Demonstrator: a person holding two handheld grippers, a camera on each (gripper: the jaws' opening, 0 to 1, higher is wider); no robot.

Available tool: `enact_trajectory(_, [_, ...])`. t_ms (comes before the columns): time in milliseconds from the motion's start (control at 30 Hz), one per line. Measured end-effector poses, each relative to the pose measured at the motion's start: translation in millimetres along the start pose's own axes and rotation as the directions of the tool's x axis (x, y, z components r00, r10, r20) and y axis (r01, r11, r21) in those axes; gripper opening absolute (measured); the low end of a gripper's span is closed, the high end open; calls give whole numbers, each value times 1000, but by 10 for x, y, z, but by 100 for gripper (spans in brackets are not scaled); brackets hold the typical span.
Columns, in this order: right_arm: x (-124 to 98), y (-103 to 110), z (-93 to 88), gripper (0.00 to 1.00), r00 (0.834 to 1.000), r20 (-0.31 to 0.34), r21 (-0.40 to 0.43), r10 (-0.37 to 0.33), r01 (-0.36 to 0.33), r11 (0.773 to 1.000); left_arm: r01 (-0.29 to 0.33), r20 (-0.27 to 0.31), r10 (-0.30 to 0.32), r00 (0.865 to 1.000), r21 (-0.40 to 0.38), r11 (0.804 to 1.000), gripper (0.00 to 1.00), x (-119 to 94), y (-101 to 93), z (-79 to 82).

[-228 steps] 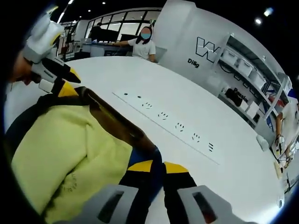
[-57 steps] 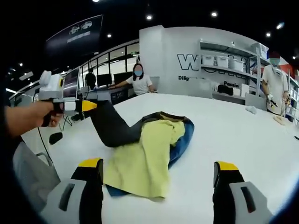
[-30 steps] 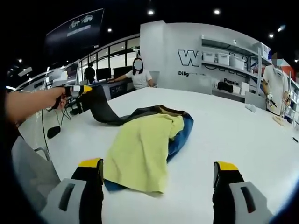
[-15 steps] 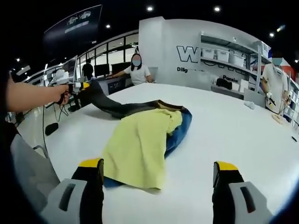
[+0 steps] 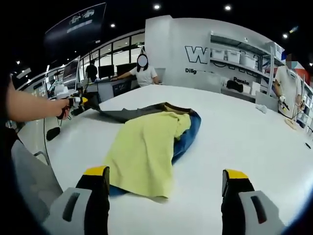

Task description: Fold the garment on the visible template until the final outline fits inside the template.

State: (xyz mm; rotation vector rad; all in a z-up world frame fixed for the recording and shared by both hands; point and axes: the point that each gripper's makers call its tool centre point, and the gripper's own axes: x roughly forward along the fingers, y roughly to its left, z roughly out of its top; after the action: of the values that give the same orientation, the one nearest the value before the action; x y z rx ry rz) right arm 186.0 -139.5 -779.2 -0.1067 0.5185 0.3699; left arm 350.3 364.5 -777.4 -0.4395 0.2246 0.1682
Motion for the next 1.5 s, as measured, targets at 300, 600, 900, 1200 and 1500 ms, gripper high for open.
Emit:
enact_trajectory(300, [6, 36, -3, 96, 1000, -4, -6, 14, -14, 1000, -187, -88, 182, 979, -55, 981, 1, -121, 345, -328])
enact_trajectory(600, [12, 41, 3, 95, 1000, -1, -7, 21, -21, 1000, -223, -78, 220, 972, -37, 974, 13, -173, 402, -319])
enact_trajectory(900, [5, 45, 2, 95, 1000, -2, -10, 21, -21, 1000, -205, -116, 206, 972, 19, 979, 0, -146, 376, -409])
enact_trajectory(1200, [-3, 29, -2, 95, 1000, -2, -11, 16, -16, 1000, -197, -231, 240, 943, 194, 961, 0, -152, 406, -639])
enact_trajectory(1500, [-11, 25, 10, 95, 1000, 4, -12, 12, -12, 1000, -203, -245, 246, 938, 189, 961, 0, -153, 450, -626])
